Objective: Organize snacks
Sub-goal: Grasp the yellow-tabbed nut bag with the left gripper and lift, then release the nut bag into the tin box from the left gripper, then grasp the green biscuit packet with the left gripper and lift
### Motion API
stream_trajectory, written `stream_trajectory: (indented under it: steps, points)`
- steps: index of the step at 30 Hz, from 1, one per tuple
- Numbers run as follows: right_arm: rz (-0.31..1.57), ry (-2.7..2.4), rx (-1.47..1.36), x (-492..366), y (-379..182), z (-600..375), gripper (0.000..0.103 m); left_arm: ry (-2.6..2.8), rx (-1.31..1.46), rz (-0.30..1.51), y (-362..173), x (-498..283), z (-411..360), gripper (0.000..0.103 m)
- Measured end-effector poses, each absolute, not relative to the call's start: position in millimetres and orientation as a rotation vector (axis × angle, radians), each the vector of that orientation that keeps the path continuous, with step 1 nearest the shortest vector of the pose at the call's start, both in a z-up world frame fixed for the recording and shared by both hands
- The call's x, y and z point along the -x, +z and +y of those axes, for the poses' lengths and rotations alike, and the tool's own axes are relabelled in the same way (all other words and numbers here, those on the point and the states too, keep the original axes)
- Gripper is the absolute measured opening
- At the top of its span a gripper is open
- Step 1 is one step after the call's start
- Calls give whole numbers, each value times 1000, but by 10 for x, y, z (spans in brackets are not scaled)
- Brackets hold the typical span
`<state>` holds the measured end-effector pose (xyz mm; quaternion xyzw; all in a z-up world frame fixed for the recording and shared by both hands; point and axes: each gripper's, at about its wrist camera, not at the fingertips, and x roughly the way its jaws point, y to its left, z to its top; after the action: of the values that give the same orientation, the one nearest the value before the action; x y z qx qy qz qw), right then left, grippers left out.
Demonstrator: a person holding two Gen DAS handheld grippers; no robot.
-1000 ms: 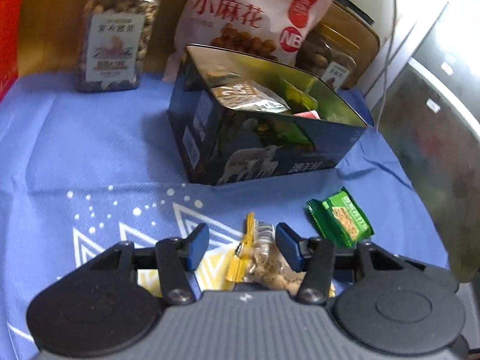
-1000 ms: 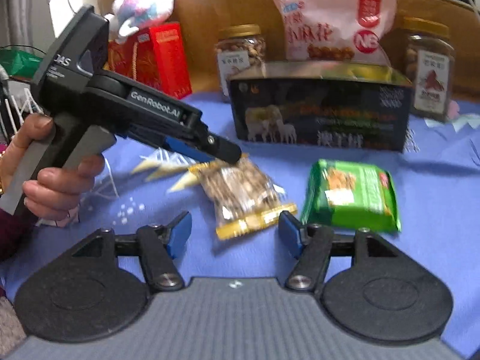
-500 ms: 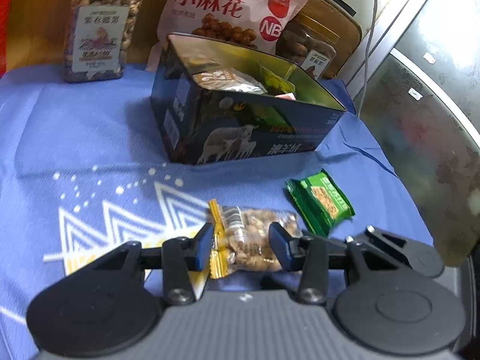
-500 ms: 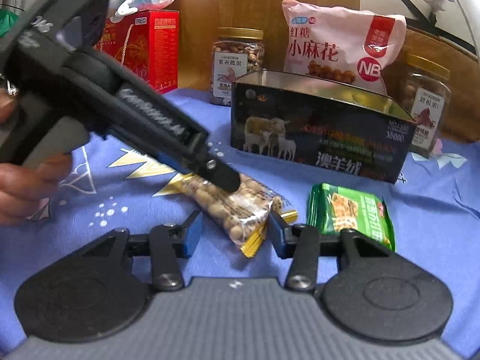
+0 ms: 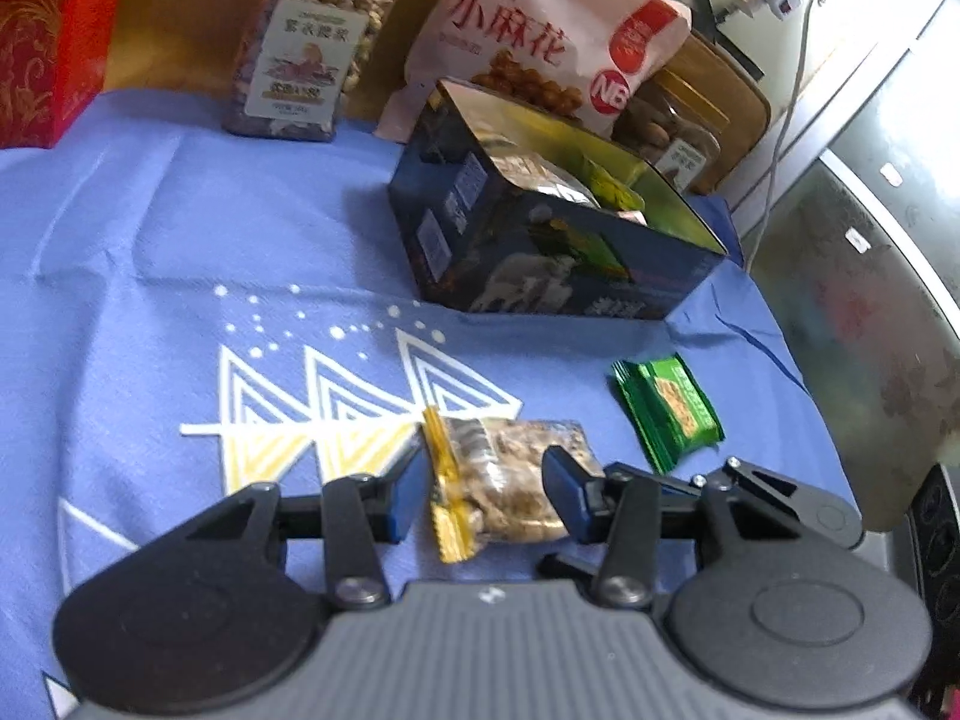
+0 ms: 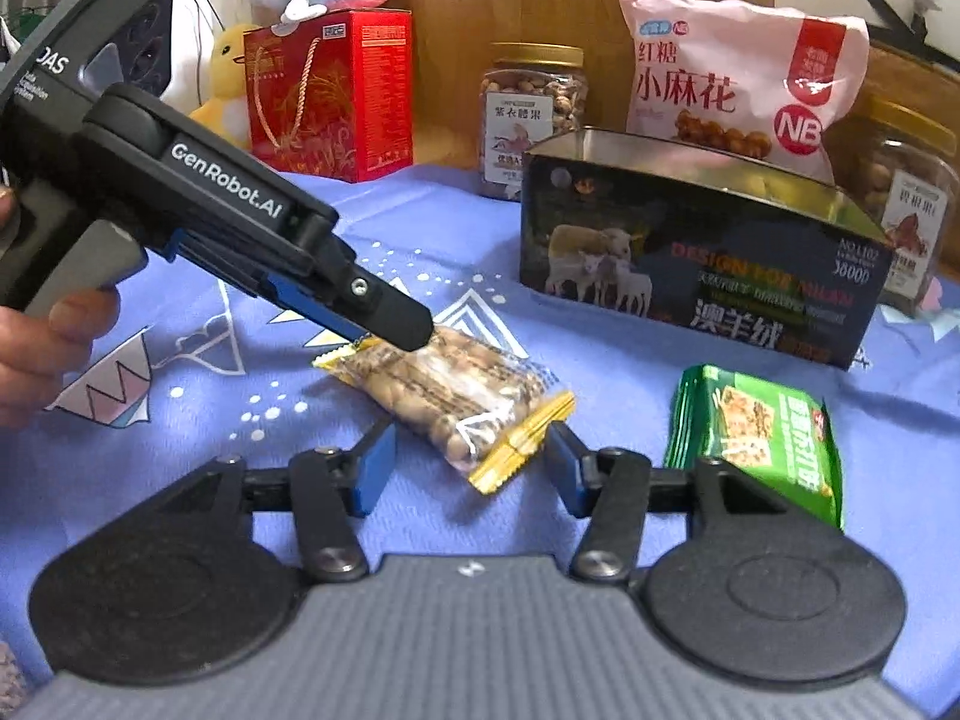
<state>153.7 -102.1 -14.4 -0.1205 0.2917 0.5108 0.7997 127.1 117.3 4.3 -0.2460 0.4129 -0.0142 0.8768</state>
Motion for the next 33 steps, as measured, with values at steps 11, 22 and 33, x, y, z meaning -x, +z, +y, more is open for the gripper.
stream_trajectory:
  steps: [11,22,33]
  points:
    - [541,1116,201,-1598,-71,-1157,36,-12,413,822,250,-1315,872,35]
    - [284,984,142,-2401,373,-1237,36,-22,284,618,908,-2235,645,37]
    - [307,881,78,-2843,124,-1261,60,50,290,703,463,-2812,685,41]
